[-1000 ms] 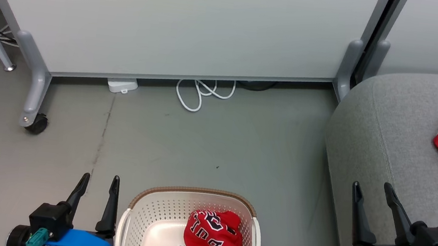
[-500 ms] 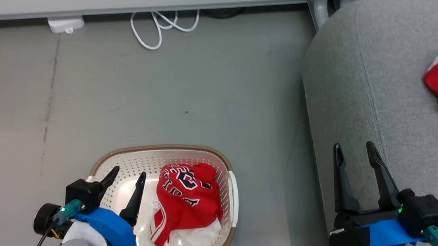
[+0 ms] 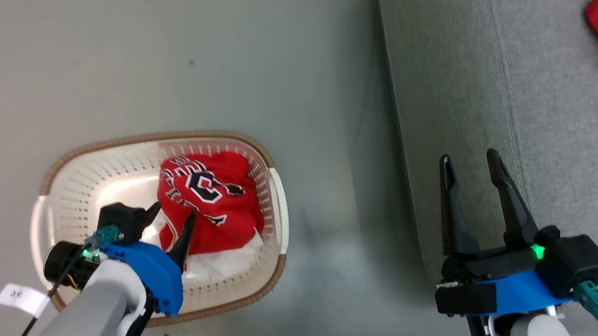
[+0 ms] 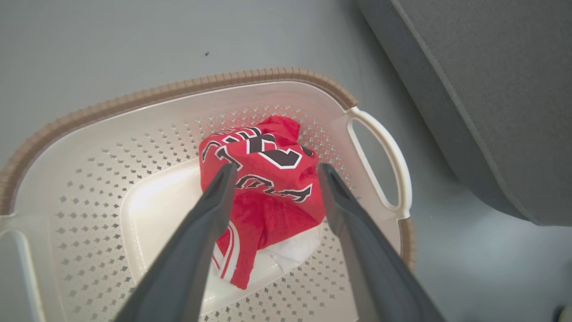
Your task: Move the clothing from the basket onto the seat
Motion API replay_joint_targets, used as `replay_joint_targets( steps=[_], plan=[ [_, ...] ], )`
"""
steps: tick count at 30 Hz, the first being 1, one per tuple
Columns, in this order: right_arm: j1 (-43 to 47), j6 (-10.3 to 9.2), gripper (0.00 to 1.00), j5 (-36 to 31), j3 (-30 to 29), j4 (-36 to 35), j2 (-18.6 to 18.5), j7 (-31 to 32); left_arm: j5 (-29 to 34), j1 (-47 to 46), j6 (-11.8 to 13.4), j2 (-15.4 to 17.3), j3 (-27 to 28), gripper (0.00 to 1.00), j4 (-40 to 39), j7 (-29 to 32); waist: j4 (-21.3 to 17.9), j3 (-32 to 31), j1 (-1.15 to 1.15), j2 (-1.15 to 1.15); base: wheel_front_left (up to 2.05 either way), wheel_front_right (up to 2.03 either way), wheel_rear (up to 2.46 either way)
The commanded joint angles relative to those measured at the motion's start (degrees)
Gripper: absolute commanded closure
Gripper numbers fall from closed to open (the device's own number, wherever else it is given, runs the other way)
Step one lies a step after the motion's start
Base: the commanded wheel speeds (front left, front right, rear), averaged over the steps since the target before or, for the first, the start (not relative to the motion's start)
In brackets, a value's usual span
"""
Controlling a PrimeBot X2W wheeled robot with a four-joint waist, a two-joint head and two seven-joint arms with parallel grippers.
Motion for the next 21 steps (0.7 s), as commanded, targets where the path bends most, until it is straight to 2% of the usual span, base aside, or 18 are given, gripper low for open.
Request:
replay_joint_targets(
  steps=[1,4,10,21],
  plan=[
    [-1.44,0.03,0.00,0.55,0.35,-0.21,-0.02,-0.48,-1.15,-2.38,-0.06,0.49,-0.21,0.00,1.22,0.60,-2.40,4.69,-0.02,0.00,0.00,0.00,0.00],
    [-2.49,0.03,0.00,0.92,1.05,-0.34,-0.02,-0.82,-3.58,-4.70,-0.06,0.83,-0.01,0.00,3.46,2.25,-3.15,7.54,-0.02,0.00,0.00,0.00,0.00],
    [-3.82,0.03,0.00,1.40,1.69,-0.29,-0.02,-1.37,-10.95,-8.56,-0.07,-0.50,2.80,0.00,6.37,5.01,-3.93,11.26,-0.02,0.00,0.00,0.00,0.00],
    [-5.40,0.03,0.00,2.88,2.93,-0.71,-0.01,-1.60,-19.34,-13.31,-0.07,-1.12,5.95,0.00,9.39,6.95,-4.89,14.70,-0.02,0.00,0.00,0.00,0.00]
  ],
)
